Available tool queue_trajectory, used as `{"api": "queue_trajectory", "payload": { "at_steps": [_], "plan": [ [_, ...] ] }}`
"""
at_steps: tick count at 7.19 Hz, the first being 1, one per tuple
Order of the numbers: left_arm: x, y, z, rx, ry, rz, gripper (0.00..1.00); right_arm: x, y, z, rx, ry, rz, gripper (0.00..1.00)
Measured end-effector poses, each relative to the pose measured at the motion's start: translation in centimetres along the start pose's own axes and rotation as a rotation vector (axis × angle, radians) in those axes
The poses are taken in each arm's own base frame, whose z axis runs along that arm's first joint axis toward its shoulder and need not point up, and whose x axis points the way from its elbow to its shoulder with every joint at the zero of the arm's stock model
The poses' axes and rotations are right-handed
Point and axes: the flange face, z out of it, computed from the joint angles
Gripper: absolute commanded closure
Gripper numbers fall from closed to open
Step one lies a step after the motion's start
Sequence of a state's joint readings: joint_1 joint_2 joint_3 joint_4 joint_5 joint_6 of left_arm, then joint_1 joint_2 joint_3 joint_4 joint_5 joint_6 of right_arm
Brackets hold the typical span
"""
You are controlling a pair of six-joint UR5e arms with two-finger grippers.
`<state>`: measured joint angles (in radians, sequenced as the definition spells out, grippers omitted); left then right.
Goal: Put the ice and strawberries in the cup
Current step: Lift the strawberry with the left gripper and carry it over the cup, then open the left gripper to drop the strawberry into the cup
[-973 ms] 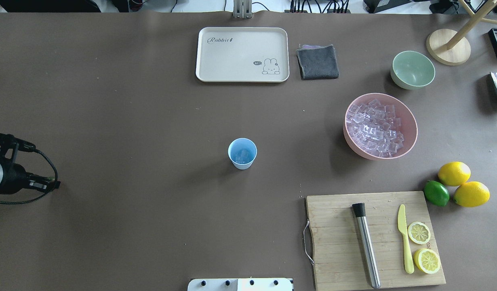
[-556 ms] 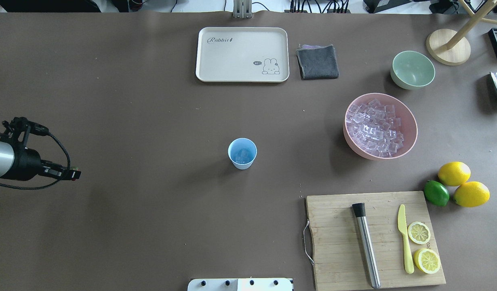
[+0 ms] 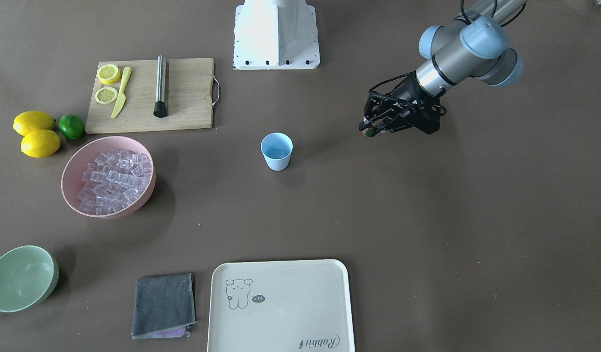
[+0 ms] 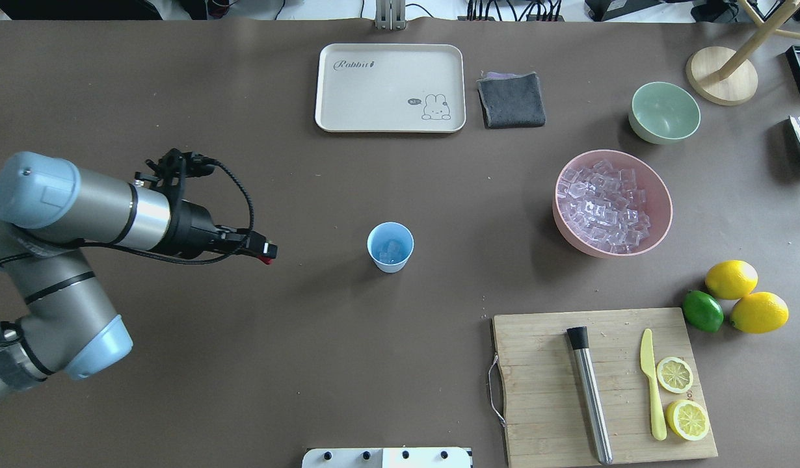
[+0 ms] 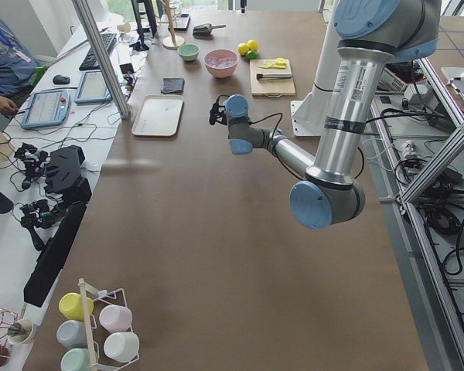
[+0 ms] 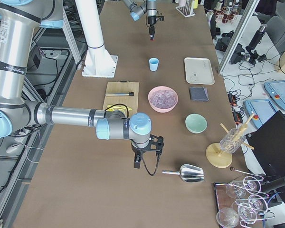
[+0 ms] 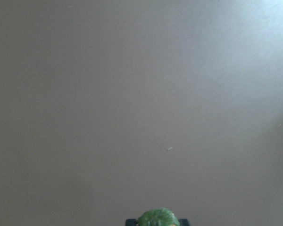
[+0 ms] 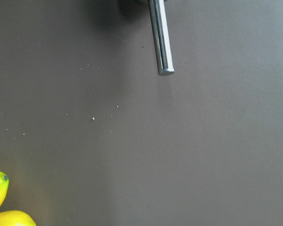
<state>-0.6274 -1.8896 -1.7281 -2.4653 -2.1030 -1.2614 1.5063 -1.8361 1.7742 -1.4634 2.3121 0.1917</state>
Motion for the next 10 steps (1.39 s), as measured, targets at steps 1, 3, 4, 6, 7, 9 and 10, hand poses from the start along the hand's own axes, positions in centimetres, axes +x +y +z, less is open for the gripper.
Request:
{"api": "queue_trajectory", "payload": {
  "at_steps": [1, 3, 4, 6, 7, 9, 10],
  "plan": [
    [4.5, -0.1, 2.6, 0.017, 0.044, -0.020, 1.00, 0.0, 0.0, 0.0, 0.000, -0.001, 0.000, 0.00],
    [10.2, -0.8, 5.9, 0.062, 0.090, -0.038, 1.00, 0.0, 0.0, 0.0, 0.000, -0.001, 0.000, 0.00],
    [11.1, -1.4, 6.8, 0.087, 0.089, -0.043, 1.00, 0.0, 0.0, 0.0, 0.000, -0.001, 0.000, 0.00],
    [11.7, -2.9, 8.2, 0.124, 0.071, -0.049, 0.03, -0.1, 0.0, 0.0, 0.001, -0.001, -0.001, 0.00],
    [11.8, -3.2, 8.5, 0.129, 0.068, -0.051, 0.02, -0.1, -0.1, -0.1, 0.001, -0.001, -0.001, 0.00],
    [12.0, -3.4, 8.6, 0.132, 0.070, -0.051, 0.02, -0.1, -0.1, -0.1, 0.001, -0.002, -0.001, 0.00],
    [12.1, -3.5, 8.6, 0.133, 0.071, -0.051, 0.02, -0.1, -0.1, -0.1, 0.001, -0.003, 0.000, 0.00]
  ]
}}
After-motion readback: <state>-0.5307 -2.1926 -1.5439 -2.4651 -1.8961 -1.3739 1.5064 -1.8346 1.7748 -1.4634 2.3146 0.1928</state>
